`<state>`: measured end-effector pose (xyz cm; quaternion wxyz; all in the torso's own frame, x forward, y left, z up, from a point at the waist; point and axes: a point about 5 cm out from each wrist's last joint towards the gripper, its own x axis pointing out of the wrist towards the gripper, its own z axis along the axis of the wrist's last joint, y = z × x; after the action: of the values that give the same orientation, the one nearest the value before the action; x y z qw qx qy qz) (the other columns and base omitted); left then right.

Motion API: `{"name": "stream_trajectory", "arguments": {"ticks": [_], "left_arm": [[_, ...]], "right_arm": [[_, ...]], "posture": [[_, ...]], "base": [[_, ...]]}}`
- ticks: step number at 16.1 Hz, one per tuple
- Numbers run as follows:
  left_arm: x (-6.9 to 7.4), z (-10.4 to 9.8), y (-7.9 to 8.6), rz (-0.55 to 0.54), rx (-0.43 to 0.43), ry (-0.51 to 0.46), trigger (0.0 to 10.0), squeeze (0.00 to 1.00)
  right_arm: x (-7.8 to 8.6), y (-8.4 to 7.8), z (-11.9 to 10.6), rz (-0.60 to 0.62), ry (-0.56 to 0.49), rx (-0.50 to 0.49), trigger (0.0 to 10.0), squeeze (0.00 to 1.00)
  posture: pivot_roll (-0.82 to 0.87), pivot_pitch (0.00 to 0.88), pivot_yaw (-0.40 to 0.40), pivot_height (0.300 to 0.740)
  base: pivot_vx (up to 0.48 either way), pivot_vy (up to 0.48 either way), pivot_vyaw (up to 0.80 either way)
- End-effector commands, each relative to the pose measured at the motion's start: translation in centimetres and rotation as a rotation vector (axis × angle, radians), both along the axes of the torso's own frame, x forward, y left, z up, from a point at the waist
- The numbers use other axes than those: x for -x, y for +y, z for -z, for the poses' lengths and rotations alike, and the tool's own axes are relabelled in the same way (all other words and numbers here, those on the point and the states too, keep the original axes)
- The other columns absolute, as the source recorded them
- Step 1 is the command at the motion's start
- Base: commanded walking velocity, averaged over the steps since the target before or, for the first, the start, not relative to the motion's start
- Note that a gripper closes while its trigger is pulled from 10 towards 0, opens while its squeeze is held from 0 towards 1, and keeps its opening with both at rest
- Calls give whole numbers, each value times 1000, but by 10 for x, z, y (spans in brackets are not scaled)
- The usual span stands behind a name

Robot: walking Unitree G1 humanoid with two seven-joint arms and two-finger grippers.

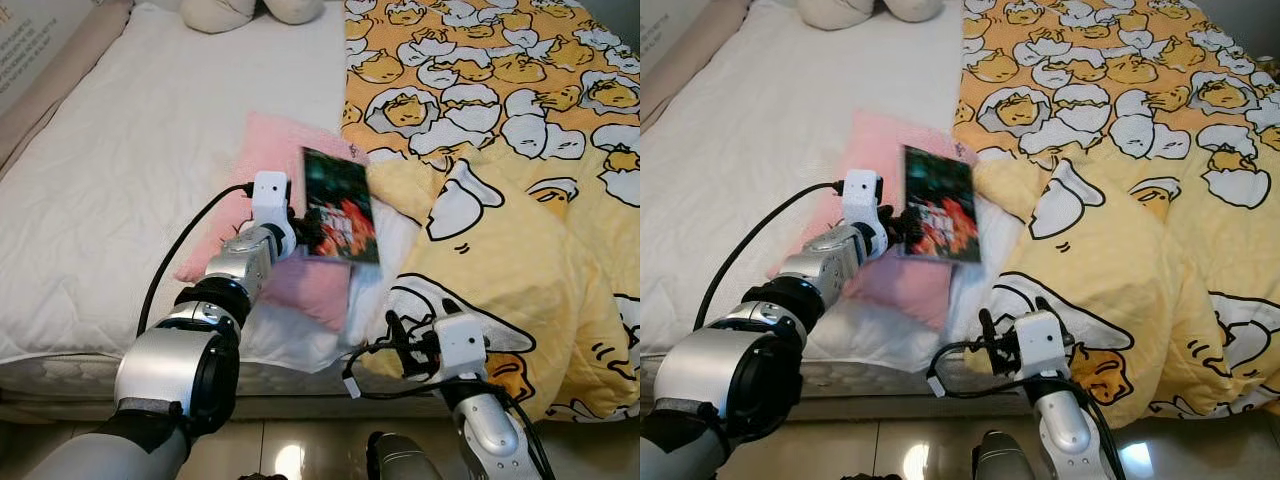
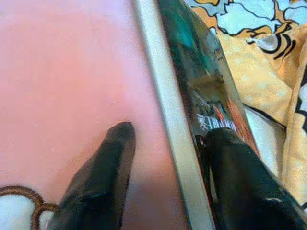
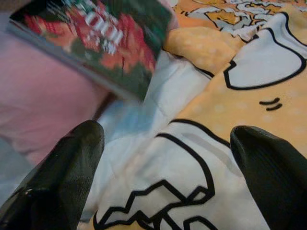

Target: Clean up the room

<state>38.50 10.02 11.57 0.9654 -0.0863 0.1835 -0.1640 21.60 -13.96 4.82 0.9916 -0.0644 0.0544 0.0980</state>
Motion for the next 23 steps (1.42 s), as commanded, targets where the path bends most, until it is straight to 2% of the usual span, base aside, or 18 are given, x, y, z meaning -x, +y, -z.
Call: {"name": "stream_trajectory", "arguments": {"ticks": [1, 5, 8, 9, 11, 12, 13, 14, 15, 16, 17, 18, 20, 21, 23], "left_arm": [[4, 8, 3, 0, 15, 34, 0, 0], [6, 13, 3, 36, -38, 18, 0, 0], [6, 10, 2, 42, -32, -7, 0, 0], [3, 6, 5, 17, -19, -29, 0, 0], [-7, -15, 17, -75, -11, -136, 0, 0], [-13, -31, 32, -138, -111, -231, 1255, 0], [-18, -48, 45, -188, -189, -325, 10000, 0], [-20, -61, 56, -235, -214, -392, 10000, 0], [-20, -62, 60, -228, -252, -399, 10000, 275], [-18, -56, 59, -184, -313, -388, 10000, 220], [-16, -48, 54, -149, -337, -375, 10000, 0], [-15, -43, 53, -151, -339, -355, 10000, 0], [-12, -32, 59, -214, -335, -295, 10000, 0], [-9, -29, 59, -196, -360, -325, 10000, 0], [-6, -26, 55, -167, -409, -357, 10000, 0]], "right_arm": [[0, -1, 4, 12, 23, -2, 10000, 0], [-4, -1, 5, 9, 19, 0, 10000, 0], [-5, 0, 6, 1, 21, 3, 10000, 0], [-6, 0, 7, -2, 22, 3, 10000, 0], [-8, 0, 7, -3, 19, 6, 10000, 0], [-13, 0, 4, 6, 0, 4, 10000, 0], [-20, 0, -1, 13, -23, 1, 10000, 0], [-26, 1, -5, 13, -48, 1, 10000, 0], [-30, 3, -8, 6, -62, 0, 10000, 0], [-36, 7, -10, -3, -76, -2, 10000, 0], [-39, 10, -11, -6, -81, -9, 10000, 0], [-42, 12, -12, -5, -83, -29, 10000, 0], [-53, 26, -18, -42, -92, -85, 10000, 0], [-66, 49, -26, -115, -99, -129, 10000, 0], [-72, 51, -21, -115, -74, -135, 10000, 0]], "posture": [[-349, 73, 100, 740], [-345, 55, 103, 740], [-336, 42, 100, 740], [-334, 37, 100, 740], [-327, 31, 103, 740], [-322, 28, 105, 740], [-315, 18, 108, 740], [-306, 7, 111, 740], [-301, 0, 113, 740], [-293, 0, 119, 740], [-289, 0, 123, 740], [-286, 0, 129, 740], [-287, 0, 135, 740], [-262, 0, 134, 740], [-249, 0, 136, 740]], "base": [[0, 0, 0], [0, 0, 0], [0, 0, 0], [0, 0, 0], [0, 0, 0], [0, 0, 0], [0, 0, 0], [0, 0, 0], [0, 0, 0], [0, 0, 0], [0, 0, 0], [0, 0, 0], [0, 0, 0], [0, 0, 0], [0, 0, 0]]}}
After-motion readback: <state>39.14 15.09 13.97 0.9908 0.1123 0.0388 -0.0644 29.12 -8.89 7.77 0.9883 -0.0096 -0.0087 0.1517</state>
